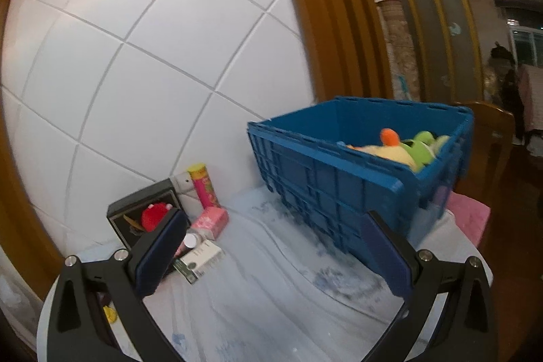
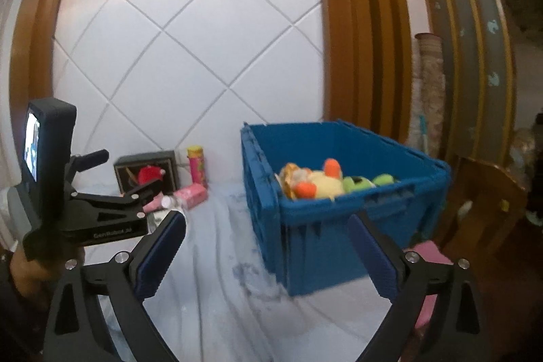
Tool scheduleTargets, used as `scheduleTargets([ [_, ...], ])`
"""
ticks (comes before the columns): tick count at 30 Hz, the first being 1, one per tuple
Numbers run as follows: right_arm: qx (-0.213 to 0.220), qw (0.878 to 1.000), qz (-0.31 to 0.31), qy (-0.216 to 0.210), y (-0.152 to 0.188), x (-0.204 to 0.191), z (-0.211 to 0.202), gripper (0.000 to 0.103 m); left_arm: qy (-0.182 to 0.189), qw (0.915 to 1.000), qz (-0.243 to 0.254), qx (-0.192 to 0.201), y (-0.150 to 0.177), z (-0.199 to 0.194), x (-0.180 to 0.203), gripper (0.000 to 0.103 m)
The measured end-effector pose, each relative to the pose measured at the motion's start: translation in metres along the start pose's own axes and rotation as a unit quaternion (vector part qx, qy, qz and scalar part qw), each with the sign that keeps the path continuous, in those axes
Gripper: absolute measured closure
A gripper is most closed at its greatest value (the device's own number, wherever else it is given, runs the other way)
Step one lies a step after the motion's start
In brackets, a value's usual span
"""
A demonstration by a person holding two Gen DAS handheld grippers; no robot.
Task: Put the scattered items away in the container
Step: 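Withdraw both tools from the crate back toward the bed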
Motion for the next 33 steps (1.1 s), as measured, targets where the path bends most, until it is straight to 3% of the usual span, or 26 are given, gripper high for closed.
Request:
scheduleTargets([
  [9, -0.03, 0.999, 0.003, 0.025, 0.03, 0.005, -0.022, 0.004, 0.014, 0.9998, 0.006, -0.011, 0.015, -0.016, 0.02, 0.0],
  [26, -0.01, 1.0, -0.008, 0.004, 0.019, 0.052, -0.029, 0.004, -0.021, 0.9997, -0.008, 0.005, -0.002, -0.02, 0.051, 0.0],
  [33, -0.019, 0.999, -0.028, -0.02, 0.024, 0.053, -0.017, 0.004, -0.038, 0.9989, -0.027, -0.007, 0.009, -0.014, 0.051, 0.0],
])
Point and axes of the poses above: each gripper's, at about its wrist camera, not at the fingertips, and z roughly the way its jaws point, x to its right, y to its underside, the point moved 7 cm from there along z, roughly the way its jaws point, and after that the axes turned 7 degrees about y, right-handed, at the moved point
